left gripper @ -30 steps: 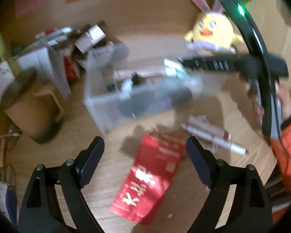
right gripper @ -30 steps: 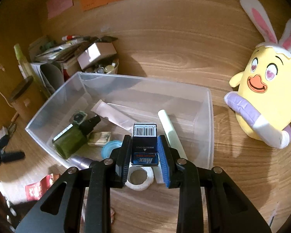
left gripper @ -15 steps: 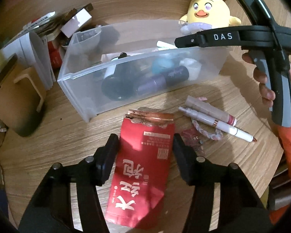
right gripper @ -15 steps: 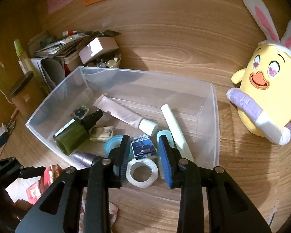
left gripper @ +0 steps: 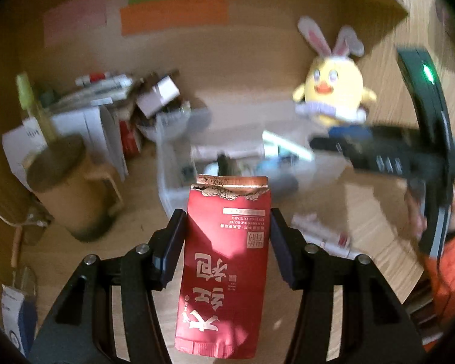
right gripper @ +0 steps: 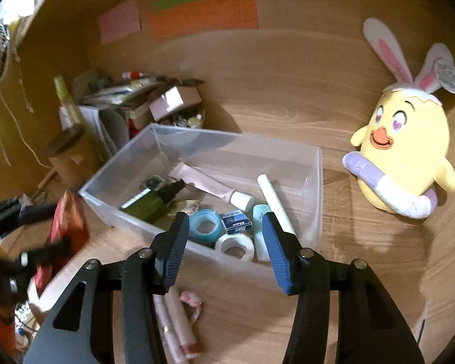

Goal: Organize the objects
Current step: 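Lower the red packet into the bin with the left gripper while the right grasps the beige lipstick tube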

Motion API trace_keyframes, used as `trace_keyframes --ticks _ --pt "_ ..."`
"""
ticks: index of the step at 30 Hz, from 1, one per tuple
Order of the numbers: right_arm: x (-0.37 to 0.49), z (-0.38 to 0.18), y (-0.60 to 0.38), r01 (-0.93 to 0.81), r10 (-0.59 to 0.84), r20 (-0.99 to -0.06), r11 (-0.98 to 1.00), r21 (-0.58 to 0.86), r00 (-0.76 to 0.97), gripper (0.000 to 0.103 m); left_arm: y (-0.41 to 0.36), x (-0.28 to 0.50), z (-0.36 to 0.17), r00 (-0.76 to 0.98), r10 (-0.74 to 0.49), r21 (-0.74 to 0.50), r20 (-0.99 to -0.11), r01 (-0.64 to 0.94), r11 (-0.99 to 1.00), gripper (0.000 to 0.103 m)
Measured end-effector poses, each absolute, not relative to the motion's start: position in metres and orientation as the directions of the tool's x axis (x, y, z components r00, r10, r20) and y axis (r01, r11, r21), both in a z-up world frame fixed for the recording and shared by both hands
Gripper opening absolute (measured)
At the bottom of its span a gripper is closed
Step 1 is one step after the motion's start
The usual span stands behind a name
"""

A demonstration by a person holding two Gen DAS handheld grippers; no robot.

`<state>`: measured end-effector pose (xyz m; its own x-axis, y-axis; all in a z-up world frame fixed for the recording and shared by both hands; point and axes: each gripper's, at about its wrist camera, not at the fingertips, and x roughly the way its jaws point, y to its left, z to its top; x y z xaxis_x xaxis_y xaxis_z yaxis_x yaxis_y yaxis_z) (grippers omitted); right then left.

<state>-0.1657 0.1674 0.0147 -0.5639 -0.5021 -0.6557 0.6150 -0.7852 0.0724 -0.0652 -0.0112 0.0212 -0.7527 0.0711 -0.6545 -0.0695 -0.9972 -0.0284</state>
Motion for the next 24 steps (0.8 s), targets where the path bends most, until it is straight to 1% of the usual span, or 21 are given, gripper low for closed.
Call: trace_keyframes --ticks 6,13,16,20,24 --pt "-0.140 0.016 0.185 0.624 -0.532 -0.632 -0.775 0.097 -0.563 0.047 -0.025 -0.089 0.043 -0.769 0.074 -0.065 -0.635 -0.042 -0.997 0.054" --pt "-0.124 -0.015 0.186 0.648 -0.523 -0.689 -0.755 0.102 -0.501 0.046 -0.039 -0.127 0.042 -0.747 0.068 -0.116 -0.661 0.012 -0.993 0.054" --pt "-0.119 -0.027 0.183 0.669 -0.525 -0.710 -0.737 0.102 -0.469 0.038 -0.041 -0.142 0.039 -0.733 0.060 -0.124 -0.678 0.034 -0.992 0.054" --pt "-0.116 -0.041 0.179 0.693 -0.529 -0.736 -0.712 0.114 -0.423 0.027 -0.039 -0.163 0.034 -0.713 0.040 -0.103 -0.700 0.045 -0.994 0.054" --pt "-0.114 -0.048 0.178 0.706 -0.529 -0.748 -0.699 0.116 -0.400 0.022 -0.036 -0.182 0.026 -0.688 0.019 -0.076 -0.725 0.052 -0.996 0.054"
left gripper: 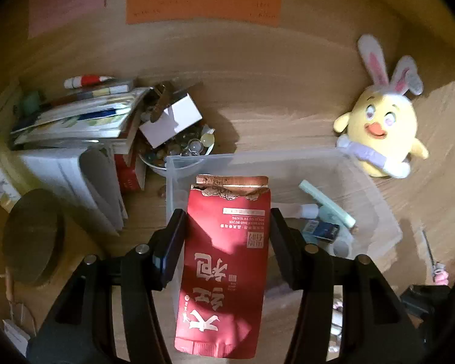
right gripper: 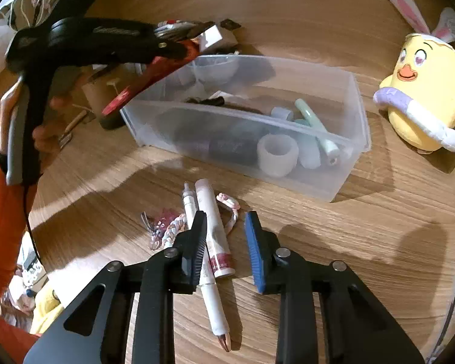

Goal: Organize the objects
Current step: 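Lower the red packet into the bin with the left gripper while the right grasps the beige lipstick tube, then grasp the small pink charm with the left gripper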

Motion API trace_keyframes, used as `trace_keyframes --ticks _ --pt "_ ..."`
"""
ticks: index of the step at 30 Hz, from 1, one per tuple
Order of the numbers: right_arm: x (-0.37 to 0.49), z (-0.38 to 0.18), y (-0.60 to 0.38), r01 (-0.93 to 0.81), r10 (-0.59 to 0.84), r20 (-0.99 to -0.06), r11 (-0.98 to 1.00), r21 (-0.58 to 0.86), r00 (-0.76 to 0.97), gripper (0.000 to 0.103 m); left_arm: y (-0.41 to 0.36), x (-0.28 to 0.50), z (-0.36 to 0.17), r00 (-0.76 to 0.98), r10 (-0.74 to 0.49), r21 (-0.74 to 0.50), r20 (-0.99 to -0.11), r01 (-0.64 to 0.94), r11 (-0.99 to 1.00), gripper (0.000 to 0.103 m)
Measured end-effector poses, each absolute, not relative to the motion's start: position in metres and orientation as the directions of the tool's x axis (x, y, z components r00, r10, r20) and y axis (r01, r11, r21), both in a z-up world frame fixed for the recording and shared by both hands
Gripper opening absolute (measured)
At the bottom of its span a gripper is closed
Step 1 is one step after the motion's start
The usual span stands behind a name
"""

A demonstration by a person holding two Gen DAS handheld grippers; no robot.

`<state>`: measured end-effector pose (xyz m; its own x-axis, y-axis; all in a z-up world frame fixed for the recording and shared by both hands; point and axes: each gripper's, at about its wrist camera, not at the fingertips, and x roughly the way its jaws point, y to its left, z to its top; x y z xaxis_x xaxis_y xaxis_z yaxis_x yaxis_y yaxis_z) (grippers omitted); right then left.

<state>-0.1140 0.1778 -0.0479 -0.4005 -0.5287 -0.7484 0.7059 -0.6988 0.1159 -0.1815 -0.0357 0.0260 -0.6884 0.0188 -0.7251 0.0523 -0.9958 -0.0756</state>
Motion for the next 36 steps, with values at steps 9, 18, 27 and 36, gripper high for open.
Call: trace_keyframes --ticks 9,18,27,36 --pt "-0.118 -0.057 0.170 0.730 -0.520 -0.771 -0.675 0.108 -0.367 0.021 -0.029 -0.200 0.009 -0.632 0.011 -0.057 -0.775 0.052 -0.997 0.054" --pt "-0.120 -0.062 0.164 0.741 -0.510 -0.781 -0.665 0.093 -0.360 0.015 -0.010 -0.162 0.038 -0.703 0.011 -0.010 -0.711 -0.006 -1.000 0.055" --pt "-0.113 -0.054 0.180 0.707 -0.528 -0.758 -0.695 0.126 -0.383 0.014 0.011 -0.116 0.032 -0.700 0.058 0.005 -0.711 -0.087 -0.996 0.057" --pt "-0.111 -0.035 0.210 0.646 -0.530 -0.720 -0.748 0.149 -0.448 0.014 0.031 -0.088 -0.014 -0.619 0.098 -0.007 -0.779 -0.148 -0.989 0.061"
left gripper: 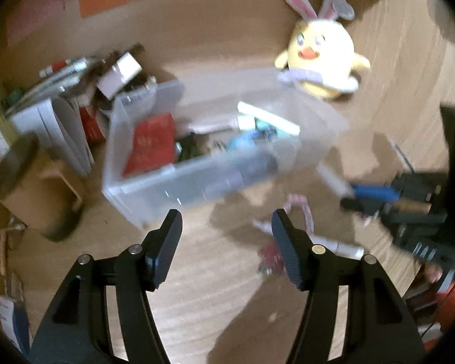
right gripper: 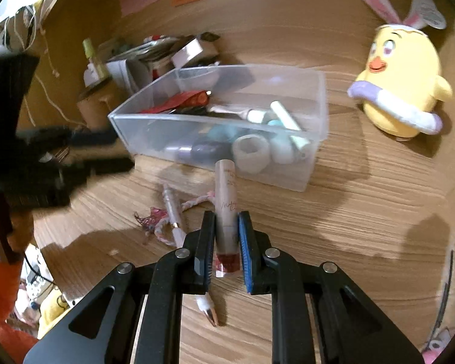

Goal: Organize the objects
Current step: 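Grasp the small pink charm with the left gripper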

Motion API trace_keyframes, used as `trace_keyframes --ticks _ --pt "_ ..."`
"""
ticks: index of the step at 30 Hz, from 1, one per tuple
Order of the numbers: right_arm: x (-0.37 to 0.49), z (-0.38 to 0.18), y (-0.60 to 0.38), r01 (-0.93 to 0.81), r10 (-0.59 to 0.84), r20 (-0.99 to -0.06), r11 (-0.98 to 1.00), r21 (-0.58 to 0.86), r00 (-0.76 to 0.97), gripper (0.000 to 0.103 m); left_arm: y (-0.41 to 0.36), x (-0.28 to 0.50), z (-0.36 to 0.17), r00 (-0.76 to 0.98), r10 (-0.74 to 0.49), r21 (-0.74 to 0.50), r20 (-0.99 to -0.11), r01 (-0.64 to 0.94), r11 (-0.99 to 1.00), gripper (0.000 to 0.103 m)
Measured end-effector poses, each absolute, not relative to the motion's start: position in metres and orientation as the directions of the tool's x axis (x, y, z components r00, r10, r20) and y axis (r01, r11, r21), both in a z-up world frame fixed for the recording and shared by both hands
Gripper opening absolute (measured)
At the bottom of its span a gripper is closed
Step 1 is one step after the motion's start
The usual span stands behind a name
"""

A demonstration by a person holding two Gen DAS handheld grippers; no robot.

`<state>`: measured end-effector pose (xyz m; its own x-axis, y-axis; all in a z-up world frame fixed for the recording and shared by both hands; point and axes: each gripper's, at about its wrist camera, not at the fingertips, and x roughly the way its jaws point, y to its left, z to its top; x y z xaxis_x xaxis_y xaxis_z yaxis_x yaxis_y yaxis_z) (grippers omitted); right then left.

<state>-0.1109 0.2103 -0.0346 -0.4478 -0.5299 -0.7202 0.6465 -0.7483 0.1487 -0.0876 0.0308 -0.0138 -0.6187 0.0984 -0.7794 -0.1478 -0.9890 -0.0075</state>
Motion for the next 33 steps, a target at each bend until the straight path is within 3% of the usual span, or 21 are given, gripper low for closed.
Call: trace_keyframes --ticks 12,13,15,18,20,33 --pt "-0.113 -0.026 0.225 0.618 -0.532 -0.698 -0.769 0.162 -0.478 0.014 0.055 -0.078 -0.063 -0.531 0.121 -0.011 -0.839 -0.205 -0.979 0.061" --pt "-0.112 -0.025 0.225 0.620 -0.534 -0.697 -0.768 0.162 -0.479 0.014 0.056 -0.078 -0.063 -0.535 0.115 -0.002 -0.837 -0.208 -0.978 0.058" --pt "-0.111 -0.025 0.224 0.621 -0.535 -0.695 -0.767 0.161 -0.480 0.014 0.059 -0.079 -0.062 -0.543 0.123 -0.002 -0.831 -0.217 -0.976 0.043" --pt "-0.111 -0.025 0.224 0.623 -0.542 -0.692 -0.764 0.169 -0.477 0.014 0.061 -0.082 -0.061 -0.552 0.128 -0.001 -0.824 -0.224 -0.974 0.027" --pt "-0.112 -0.025 0.224 0.624 -0.551 -0.687 -0.761 0.180 -0.474 0.014 0.061 -0.083 -0.061 -0.559 0.126 0.001 -0.820 -0.221 -0.975 0.021" --pt "-0.120 -0.010 0.215 0.629 -0.583 -0.646 -0.752 0.199 -0.493 0.014 0.028 -0.079 -0.031 -0.641 0.106 -0.042 -0.760 -0.115 -0.992 0.020"
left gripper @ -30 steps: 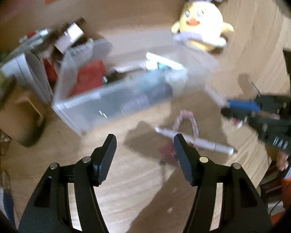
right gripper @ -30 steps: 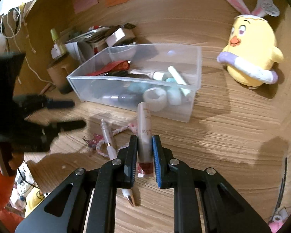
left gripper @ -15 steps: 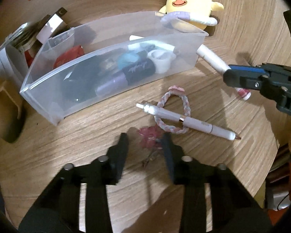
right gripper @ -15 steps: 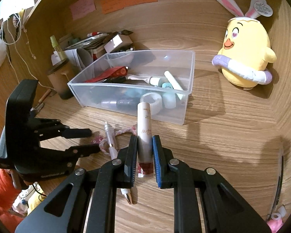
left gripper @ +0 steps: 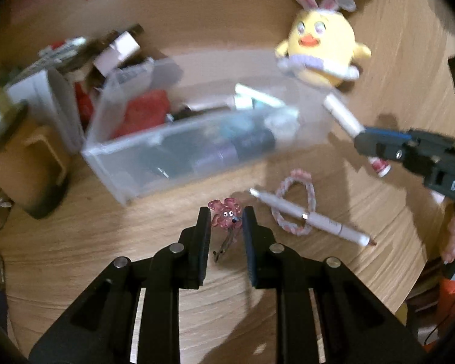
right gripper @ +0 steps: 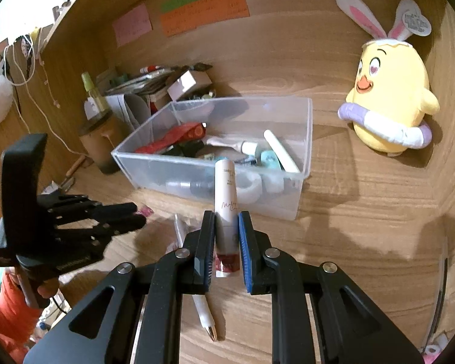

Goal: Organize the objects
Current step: 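Grasp the small pink charm with the left gripper, then carry the pink charm and lipstick tube over the bin and open both grippers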

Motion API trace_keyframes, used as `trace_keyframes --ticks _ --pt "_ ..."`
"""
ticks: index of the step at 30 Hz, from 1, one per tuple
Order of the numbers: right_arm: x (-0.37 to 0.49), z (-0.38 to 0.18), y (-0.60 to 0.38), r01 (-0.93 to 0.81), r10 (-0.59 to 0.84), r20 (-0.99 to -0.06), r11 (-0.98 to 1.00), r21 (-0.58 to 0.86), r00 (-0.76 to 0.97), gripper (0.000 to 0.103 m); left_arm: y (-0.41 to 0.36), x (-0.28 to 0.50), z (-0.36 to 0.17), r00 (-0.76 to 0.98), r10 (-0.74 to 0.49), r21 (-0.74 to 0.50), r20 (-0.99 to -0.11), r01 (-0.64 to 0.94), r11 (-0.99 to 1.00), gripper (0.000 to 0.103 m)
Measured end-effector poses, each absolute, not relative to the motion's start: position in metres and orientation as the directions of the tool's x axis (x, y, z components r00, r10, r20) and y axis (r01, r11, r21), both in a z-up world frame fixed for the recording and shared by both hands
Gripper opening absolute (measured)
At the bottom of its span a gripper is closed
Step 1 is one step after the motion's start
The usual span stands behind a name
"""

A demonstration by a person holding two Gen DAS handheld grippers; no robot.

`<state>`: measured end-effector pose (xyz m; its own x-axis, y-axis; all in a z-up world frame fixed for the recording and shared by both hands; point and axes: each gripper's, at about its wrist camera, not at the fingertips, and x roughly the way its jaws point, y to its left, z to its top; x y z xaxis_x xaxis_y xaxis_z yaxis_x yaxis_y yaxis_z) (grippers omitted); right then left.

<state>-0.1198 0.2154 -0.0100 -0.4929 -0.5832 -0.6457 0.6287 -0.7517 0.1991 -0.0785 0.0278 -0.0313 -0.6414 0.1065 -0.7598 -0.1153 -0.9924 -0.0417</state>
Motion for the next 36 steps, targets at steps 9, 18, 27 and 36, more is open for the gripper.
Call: trace_keyframes --ticks 9,18,27,36 --pt "-0.130 0.009 0.208 0.630 -0.602 -0.605 -0.749 0.204 -0.520 0.014 0.008 -0.072 0.018 -0.749 0.089 -0.064 -0.657 -0.063 -0.996 0.020" --pt "-0.143 0.031 0.204 0.632 -0.614 -0.561 -0.750 0.195 -0.556 0.014 -0.004 -0.080 0.048 -0.803 0.070 -0.086 -0.592 -0.024 -0.996 0.020" --pt "-0.161 0.046 0.197 0.619 -0.604 -0.536 -0.764 0.181 -0.589 0.014 -0.012 -0.099 0.069 -0.836 0.042 -0.096 -0.547 0.012 -0.995 0.020" --pt "-0.191 0.026 0.178 0.601 -0.556 -0.596 -0.785 0.148 -0.579 0.014 -0.011 -0.138 0.048 -0.790 0.044 -0.094 -0.612 0.017 -0.995 0.020"
